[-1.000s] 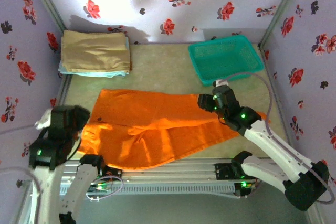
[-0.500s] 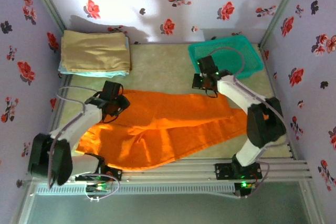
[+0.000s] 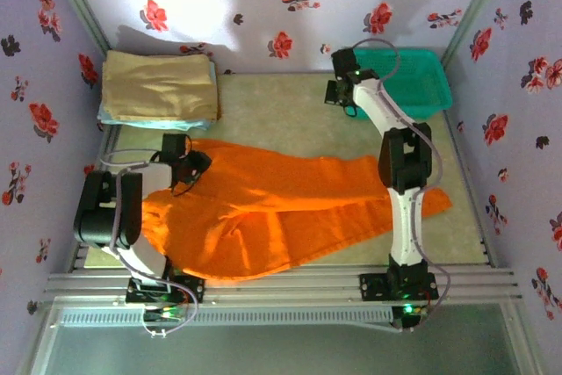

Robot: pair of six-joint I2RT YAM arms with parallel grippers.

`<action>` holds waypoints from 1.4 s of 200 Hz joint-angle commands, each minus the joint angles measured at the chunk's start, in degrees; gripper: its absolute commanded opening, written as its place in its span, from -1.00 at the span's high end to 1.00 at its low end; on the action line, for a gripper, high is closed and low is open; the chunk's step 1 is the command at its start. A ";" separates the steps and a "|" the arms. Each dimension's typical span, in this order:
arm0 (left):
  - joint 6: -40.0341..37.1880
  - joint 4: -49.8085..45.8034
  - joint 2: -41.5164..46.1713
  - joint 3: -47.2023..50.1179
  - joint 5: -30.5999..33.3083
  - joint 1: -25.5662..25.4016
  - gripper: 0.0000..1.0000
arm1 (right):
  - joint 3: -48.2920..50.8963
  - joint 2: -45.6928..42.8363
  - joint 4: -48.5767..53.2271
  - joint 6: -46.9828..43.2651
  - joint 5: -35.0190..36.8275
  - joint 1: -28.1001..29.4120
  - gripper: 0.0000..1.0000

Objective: Fold and stack the trousers

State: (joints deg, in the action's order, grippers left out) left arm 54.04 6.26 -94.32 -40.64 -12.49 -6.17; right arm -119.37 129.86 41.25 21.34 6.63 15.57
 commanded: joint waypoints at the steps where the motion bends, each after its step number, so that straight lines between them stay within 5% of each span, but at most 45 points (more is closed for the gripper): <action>1: 1.63 -0.44 -3.23 4.28 1.07 4.27 0.45 | -9.42 2.84 8.07 -1.40 -0.59 -1.70 0.82; 30: 2.25 -0.86 0.37 5.95 3.01 8.28 0.47 | -3.76 -5.02 6.19 -0.48 -4.46 -0.68 0.57; 112: -1.06 -11.43 5.63 -1.18 4.84 18.28 0.51 | 55.00 -52.47 -9.92 8.79 -3.08 -1.55 -0.10; 128: -1.53 -13.34 6.39 -4.54 2.50 18.22 0.41 | 64.93 -60.87 -9.94 11.62 -0.88 -5.91 -0.34; 163: -2.62 -17.97 14.10 -7.15 -1.18 13.01 -0.10 | 78.64 -71.66 -10.50 17.10 -9.09 -18.97 -0.45; 173: -2.76 -19.35 17.41 -5.92 -1.25 10.69 -0.39 | 81.38 -72.78 -10.87 18.28 -10.99 -21.64 -0.46; 193: -2.24 -19.53 24.88 -0.09 -1.19 5.98 -0.62 | 84.96 -71.79 -12.96 19.51 -14.85 -25.83 -0.46; 260: -1.89 -22.04 43.88 16.89 -1.65 1.87 -0.74 | 84.66 -51.46 -24.41 20.76 -22.41 -30.91 -0.23; 280: -2.94 -23.78 45.66 17.01 -1.75 2.05 -0.77 | 83.69 -48.69 -26.59 20.40 -21.06 -31.53 0.06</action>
State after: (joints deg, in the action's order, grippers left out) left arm 52.49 -15.44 -51.13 -23.68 -13.72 -4.19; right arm -34.52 77.73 21.34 41.25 -12.71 -15.31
